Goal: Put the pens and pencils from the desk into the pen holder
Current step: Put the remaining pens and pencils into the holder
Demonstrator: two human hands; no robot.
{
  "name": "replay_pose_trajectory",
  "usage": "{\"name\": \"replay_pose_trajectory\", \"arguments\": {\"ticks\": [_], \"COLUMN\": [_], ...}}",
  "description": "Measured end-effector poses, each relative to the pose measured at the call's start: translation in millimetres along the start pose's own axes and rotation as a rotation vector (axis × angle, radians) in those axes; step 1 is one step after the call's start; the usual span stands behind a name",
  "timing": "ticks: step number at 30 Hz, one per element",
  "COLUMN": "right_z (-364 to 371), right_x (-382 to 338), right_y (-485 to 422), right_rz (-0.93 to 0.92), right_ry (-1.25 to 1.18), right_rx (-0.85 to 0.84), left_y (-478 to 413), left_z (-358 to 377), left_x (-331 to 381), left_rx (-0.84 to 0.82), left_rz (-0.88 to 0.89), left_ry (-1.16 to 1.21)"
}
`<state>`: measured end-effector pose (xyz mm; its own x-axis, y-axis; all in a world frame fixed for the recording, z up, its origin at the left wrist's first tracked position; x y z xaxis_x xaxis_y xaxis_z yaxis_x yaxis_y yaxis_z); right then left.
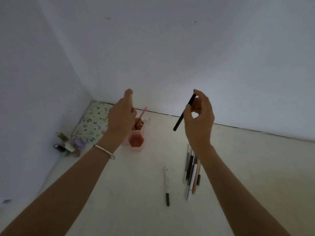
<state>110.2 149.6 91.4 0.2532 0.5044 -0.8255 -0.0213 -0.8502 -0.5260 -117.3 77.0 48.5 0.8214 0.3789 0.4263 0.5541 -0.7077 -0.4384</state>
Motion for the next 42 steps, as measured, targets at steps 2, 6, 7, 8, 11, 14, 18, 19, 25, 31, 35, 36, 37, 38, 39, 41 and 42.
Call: {"name": "replay_pose_trajectory", "arguments": {"ticks": [2,6,7,8,11,14,18,19,25,31,35,36,37,38,39,41,42], "right_z": [13,45,56,67,98,121,119,111,29,-55,-93,-99,-103,-104,-103,-99,-95], "right_x": [-2,-6,-7,-7,-3,10,16,18,48,77,106,117,128,139,149,164,168], "right_y": [6,19,22,26,41,58,65,60,13,2,20,26,35,45,57,80,90], "right_rz": [0.015,0.043,0.041,0.040,0.002,-0.039,-0.215,-0.215,0.032,0.182,0.303,0.348,0.407,0.475,0.548,0.667,0.698], "right_ry": [-0.019,-0.078,-0.090,-0.095,-0.035,0.075,0.240,0.240,0.224,0.292,0.400,0.456,0.519,0.573,0.607,0.634,0.636], "right_rx": [-0.032,-0.100,-0.116,-0.139,-0.238,-0.384,-0.435,-0.394,-0.132,-0.065,-0.077,-0.104,-0.147,-0.209,-0.278,-0.390,-0.421], "left_y": [0,-5,-7,-7,0,12,34,44,152,206,180,166,151,137,126,110,105], "left_z": [8,-2,-10,-18,-39,-52,-49,-40,73,128,111,102,92,82,73,58,53], "left_x": [-1,-13,-15,-15,-6,4,19,24,67,91,102,105,109,113,116,123,125], "left_rx": [-0.048,-0.013,0.028,0.060,0.099,0.108,0.109,0.073,-0.650,-0.778,-0.603,-0.519,-0.437,-0.365,-0.307,-0.236,-0.215], "left_rz": [0.089,-0.010,-0.025,-0.028,-0.015,-0.027,-0.066,-0.078,-0.176,-0.035,-0.139,-0.173,-0.181,-0.171,-0.152,-0.112,-0.103], "left_ry": [-0.240,-0.201,-0.146,-0.102,0.003,0.065,0.136,0.155,-0.005,-0.088,0.262,0.365,0.440,0.490,0.532,0.599,0.618]}}
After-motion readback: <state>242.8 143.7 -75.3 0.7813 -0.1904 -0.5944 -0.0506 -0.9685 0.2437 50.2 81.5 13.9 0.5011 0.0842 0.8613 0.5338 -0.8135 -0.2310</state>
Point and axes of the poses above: each hand's wrist, its own y-axis away from the middle knuckle, its own z-axis out of the palm, x = y × z, the point moved 5 cm from there along -y, towards the middle knuckle, and after that the axes turned 8 degrees about x, right-handed, at the moved point
